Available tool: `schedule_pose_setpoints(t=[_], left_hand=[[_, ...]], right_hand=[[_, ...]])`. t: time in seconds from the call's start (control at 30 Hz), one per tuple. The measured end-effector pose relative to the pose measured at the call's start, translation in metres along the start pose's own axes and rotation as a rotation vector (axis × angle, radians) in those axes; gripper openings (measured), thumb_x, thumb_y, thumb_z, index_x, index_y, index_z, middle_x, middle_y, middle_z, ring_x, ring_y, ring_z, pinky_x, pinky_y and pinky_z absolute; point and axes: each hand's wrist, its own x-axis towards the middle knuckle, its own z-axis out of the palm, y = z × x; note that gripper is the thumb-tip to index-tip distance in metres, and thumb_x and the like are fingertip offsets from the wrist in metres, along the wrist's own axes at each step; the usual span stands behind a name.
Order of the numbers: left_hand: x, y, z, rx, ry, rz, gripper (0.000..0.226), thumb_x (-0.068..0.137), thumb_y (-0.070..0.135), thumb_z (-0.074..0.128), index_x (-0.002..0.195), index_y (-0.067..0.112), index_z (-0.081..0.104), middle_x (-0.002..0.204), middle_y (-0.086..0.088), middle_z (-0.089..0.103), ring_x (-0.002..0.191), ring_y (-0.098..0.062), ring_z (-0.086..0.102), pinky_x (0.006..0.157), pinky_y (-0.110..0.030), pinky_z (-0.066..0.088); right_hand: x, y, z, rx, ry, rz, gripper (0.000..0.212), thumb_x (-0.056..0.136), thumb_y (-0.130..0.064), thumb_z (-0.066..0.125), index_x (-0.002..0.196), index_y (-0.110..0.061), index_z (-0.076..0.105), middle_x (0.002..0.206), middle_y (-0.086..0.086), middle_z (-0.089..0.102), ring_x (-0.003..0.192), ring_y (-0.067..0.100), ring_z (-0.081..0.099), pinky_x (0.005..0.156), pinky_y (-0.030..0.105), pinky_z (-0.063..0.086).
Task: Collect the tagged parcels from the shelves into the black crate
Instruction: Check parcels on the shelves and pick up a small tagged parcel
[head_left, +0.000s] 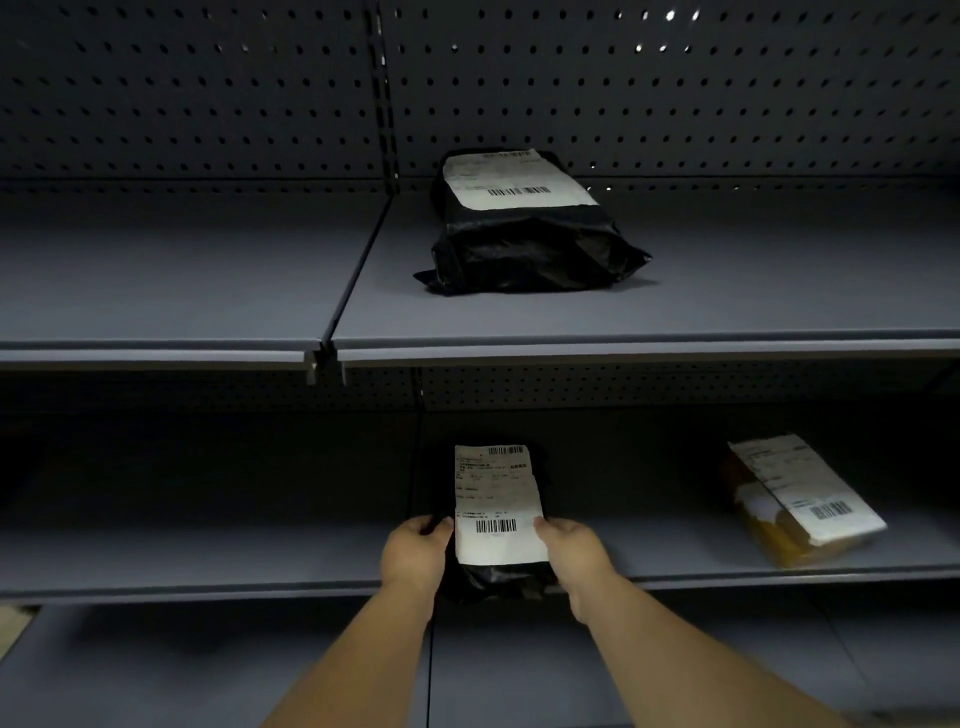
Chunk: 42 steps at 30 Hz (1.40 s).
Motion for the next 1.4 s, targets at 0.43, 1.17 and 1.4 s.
schedule_pose_setpoints(t=[0.43,1.17,1.4], left_hand=[[-0.067,0.065,0.001,1.069,0.171,0.697,0.031,0.094,0.036,0.044,0.115,0.021,0.06,0.114,-0.002,0.061,0.103,-0.02,0.057,0.083,-0.031,0.046],[-0.204,0.09,0.196,1.217,0.145,0.913,0.032,0.096,0.04,0.038,0.104,0.017,0.059,0.105,-0.002,0.062,0.098,-0.019,0.057,0.077,-0.03,0.041],[-0.249,0.091,0.257,1.162,0.213,0.873,0.03,0.096,0.04,0.039,0.103,0.018,0.059,0.102,-0.001,0.061,0.094,-0.018,0.057,0.071,-0.028,0.036]], right_hand=[[-0.053,-0.021,-0.065,-0.982,0.411,-0.517,0.039,0.096,-0.035,0.042,0.133,-0.024,0.051,0.135,-0.004,0.052,0.125,0.015,0.043,0.102,0.028,0.036],[-0.07,0.01,-0.303,-1.08,0.459,-0.673,0.032,0.095,-0.031,0.044,0.123,-0.022,0.055,0.124,-0.003,0.055,0.119,0.015,0.045,0.099,0.027,0.037],[-0.066,0.023,-0.375,-1.027,0.434,-0.726,0.034,0.094,-0.029,0.049,0.126,-0.023,0.056,0.13,-0.004,0.054,0.122,0.013,0.045,0.099,0.028,0.041]])
